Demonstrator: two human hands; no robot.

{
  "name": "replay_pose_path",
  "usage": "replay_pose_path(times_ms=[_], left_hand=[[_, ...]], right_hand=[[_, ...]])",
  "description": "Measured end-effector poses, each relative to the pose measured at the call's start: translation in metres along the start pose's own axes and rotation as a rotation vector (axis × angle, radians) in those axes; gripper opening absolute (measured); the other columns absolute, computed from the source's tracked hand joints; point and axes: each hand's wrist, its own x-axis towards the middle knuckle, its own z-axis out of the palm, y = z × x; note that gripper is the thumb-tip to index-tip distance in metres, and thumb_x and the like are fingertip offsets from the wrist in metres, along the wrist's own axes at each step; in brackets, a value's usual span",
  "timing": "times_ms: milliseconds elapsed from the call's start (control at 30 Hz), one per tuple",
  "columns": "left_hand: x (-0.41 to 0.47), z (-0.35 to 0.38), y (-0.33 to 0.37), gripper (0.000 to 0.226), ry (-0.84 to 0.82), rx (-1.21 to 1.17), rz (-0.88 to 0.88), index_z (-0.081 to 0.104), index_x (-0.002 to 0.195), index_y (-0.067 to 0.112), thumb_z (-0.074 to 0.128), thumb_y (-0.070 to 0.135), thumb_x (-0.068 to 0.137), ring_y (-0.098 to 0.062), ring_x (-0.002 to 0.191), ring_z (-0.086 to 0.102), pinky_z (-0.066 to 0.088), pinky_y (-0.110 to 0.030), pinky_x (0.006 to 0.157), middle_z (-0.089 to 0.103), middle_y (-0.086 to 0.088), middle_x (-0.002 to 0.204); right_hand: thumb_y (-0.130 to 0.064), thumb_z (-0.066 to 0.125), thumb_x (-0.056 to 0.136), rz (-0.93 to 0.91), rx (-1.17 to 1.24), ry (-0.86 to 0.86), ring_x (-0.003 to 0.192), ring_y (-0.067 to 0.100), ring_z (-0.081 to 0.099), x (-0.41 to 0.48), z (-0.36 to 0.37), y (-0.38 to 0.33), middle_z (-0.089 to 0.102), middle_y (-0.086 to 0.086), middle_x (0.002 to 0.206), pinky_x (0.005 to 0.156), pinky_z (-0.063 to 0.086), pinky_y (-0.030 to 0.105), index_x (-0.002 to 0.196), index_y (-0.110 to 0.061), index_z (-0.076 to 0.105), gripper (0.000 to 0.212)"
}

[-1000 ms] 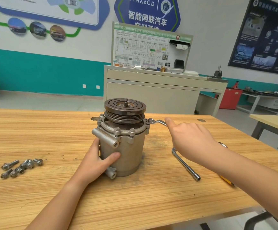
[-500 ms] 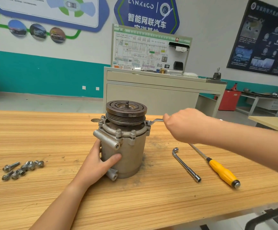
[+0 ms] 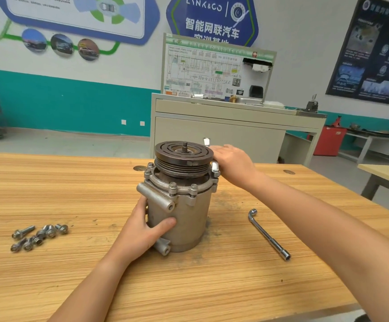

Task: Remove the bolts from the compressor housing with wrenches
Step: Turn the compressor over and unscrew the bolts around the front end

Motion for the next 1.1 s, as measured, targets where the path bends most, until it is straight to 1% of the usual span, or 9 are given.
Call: replay_pose_path(times_ms=[167,267,333,433,533,733,833,900,1100], left_hand=[[0.0,0.001,0.001,0.053,0.004,0.003,0.011,0.04,0.11,0.049,0.073,0.022,0.079,0.024,0.098,0.048,0.041,-0.001,0.071,0.055,0.021,0.116],[-0.001,0.001,0.001,0.053,-0.001,-0.005,0.008,0.039,0.11,0.05,0.073,0.023,0.079,0.024,0.098,0.048,0.041,-0.001,0.071,0.054,0.022,0.117],[-0.001,0.001,0.001,0.053,-0.002,-0.012,0.0,0.038,0.11,0.051,0.072,0.024,0.079,0.024,0.099,0.048,0.042,-0.003,0.072,0.054,0.021,0.117],[-0.001,0.001,0.001,0.052,-0.001,-0.002,0.004,0.039,0.11,0.05,0.072,0.024,0.079,0.027,0.096,0.046,0.04,0.001,0.069,0.053,0.023,0.116],[-0.001,0.001,0.0,0.052,-0.001,-0.012,0.0,0.04,0.11,0.05,0.072,0.023,0.08,0.025,0.096,0.048,0.039,0.002,0.069,0.055,0.021,0.115],[-0.001,0.001,-0.001,0.054,0.0,-0.018,-0.009,0.038,0.11,0.053,0.073,0.026,0.079,0.023,0.098,0.049,0.041,-0.001,0.071,0.055,0.023,0.116],[-0.001,0.001,0.0,0.053,-0.006,-0.027,-0.023,0.038,0.11,0.054,0.073,0.03,0.077,0.021,0.099,0.05,0.042,-0.005,0.073,0.055,0.024,0.116],[-0.001,0.001,0.0,0.053,-0.007,-0.023,-0.025,0.038,0.11,0.055,0.073,0.031,0.077,0.022,0.099,0.049,0.041,-0.005,0.074,0.055,0.024,0.116],[-0.001,0.001,0.001,0.053,0.003,-0.004,-0.021,0.037,0.111,0.051,0.072,0.028,0.079,0.027,0.096,0.046,0.04,0.0,0.07,0.052,0.025,0.116]], right_hand=[[-0.017,0.038,0.099,0.378,0.193,0.16,0.076,0.028,0.059,-0.026,-0.022,0.005,0.063,0.012,0.088,0.062,0.044,0.035,0.129,-0.005,0.045,0.033],[-0.009,0.046,0.095,0.242,0.068,0.234,0.051,0.027,0.052,-0.051,-0.049,-0.008,0.061,0.012,0.071,0.045,0.039,0.032,0.13,0.002,0.046,0.036],[-0.006,0.053,0.091,0.192,-0.122,0.142,0.042,0.028,0.046,-0.068,-0.064,-0.019,0.059,0.013,0.064,0.038,0.034,0.029,0.125,0.002,0.051,0.035],[-0.014,0.042,0.096,0.275,-0.332,-0.149,0.056,0.025,0.048,-0.078,-0.076,-0.035,0.055,0.003,0.076,0.044,0.028,0.026,0.14,-0.015,0.033,0.045],[-0.01,0.036,0.095,0.279,-0.396,-0.269,0.059,0.02,0.037,-0.077,-0.08,-0.048,0.032,-0.002,0.071,0.041,0.017,0.027,0.145,-0.021,0.017,0.054],[0.003,0.04,0.088,0.225,-0.482,-0.425,0.066,0.024,0.041,-0.066,-0.09,-0.066,0.035,0.004,0.073,0.047,0.027,0.029,0.145,-0.007,0.01,0.066],[0.008,0.036,0.088,0.137,-0.581,-0.495,0.066,0.02,0.043,-0.063,-0.091,-0.081,0.053,0.013,0.101,0.041,0.026,0.027,0.143,0.006,0.004,0.063],[0.01,0.035,0.089,0.111,-0.614,-0.562,0.065,0.017,0.037,-0.059,-0.094,-0.086,0.051,0.017,0.112,0.038,0.021,0.026,0.141,0.012,0.004,0.061],[0.014,0.038,0.088,-0.051,-0.717,-0.671,0.083,0.03,0.053,-0.046,-0.104,-0.087,0.043,0.023,0.126,0.042,0.031,0.029,0.139,0.013,0.017,0.055]])
